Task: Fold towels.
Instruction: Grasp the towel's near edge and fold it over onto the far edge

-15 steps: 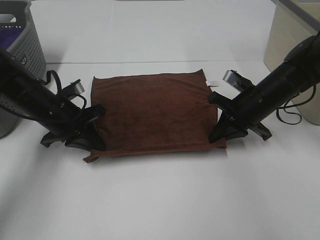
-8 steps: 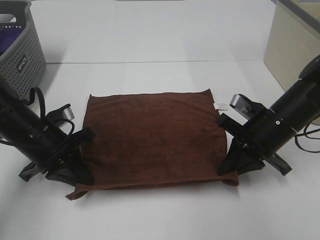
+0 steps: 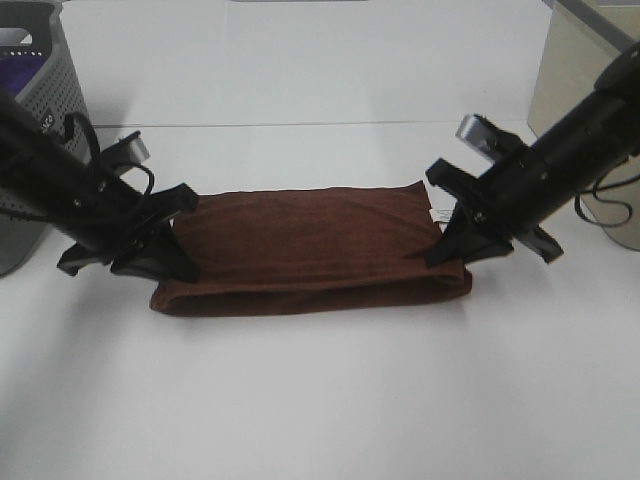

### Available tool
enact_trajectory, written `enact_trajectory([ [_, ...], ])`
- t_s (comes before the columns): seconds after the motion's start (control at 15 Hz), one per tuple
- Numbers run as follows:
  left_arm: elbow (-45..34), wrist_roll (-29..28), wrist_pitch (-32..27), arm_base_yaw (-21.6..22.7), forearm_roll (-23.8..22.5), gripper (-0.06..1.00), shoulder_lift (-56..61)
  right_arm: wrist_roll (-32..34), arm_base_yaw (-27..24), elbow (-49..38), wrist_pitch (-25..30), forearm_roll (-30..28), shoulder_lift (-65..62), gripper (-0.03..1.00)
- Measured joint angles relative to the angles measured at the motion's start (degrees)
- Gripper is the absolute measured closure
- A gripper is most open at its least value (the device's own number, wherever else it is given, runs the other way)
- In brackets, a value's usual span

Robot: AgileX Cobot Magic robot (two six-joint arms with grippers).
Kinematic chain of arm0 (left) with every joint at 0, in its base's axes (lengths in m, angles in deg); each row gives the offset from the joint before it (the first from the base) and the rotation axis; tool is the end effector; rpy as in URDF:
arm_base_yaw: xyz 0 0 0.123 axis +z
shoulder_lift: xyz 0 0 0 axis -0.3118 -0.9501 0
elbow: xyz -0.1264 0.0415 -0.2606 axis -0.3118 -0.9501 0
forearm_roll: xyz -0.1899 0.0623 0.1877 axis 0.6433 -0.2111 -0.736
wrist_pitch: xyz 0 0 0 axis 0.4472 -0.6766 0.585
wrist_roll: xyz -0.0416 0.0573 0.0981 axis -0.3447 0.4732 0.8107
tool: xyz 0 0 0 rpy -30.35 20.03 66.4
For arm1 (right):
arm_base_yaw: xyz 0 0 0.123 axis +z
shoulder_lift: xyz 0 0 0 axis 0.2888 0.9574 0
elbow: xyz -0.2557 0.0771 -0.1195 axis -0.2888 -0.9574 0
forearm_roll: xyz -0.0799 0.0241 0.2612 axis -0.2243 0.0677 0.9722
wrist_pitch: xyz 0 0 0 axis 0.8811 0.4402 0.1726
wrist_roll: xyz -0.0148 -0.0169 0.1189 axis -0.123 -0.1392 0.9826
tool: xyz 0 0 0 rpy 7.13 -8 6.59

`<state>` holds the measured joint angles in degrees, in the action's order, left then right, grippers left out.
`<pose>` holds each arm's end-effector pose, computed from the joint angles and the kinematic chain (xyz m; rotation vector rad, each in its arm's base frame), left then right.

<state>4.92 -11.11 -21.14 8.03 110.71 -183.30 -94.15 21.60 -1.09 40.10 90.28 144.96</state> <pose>0.3573 -0.1308 0.0944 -0.0169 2.9191 -0.9110 0.3634 0.0968 0.1028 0.0182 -3.0109 -0.8961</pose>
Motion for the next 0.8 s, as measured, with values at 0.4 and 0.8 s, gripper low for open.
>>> enact_trajectory([
  [0.4, 14.21, -0.06, 8.48, 0.00, -2.18, 0.93, -4.13, 2.41, 0.00, 24.47, 1.78, -2.12, 11.23, 0.97],
  [0.8, 21.43, 0.17, 12.83, 0.00, -2.46, 0.93, -13.18, 2.46, 0.29, 29.51, -5.21, -1.72, 18.79, 0.97],
])
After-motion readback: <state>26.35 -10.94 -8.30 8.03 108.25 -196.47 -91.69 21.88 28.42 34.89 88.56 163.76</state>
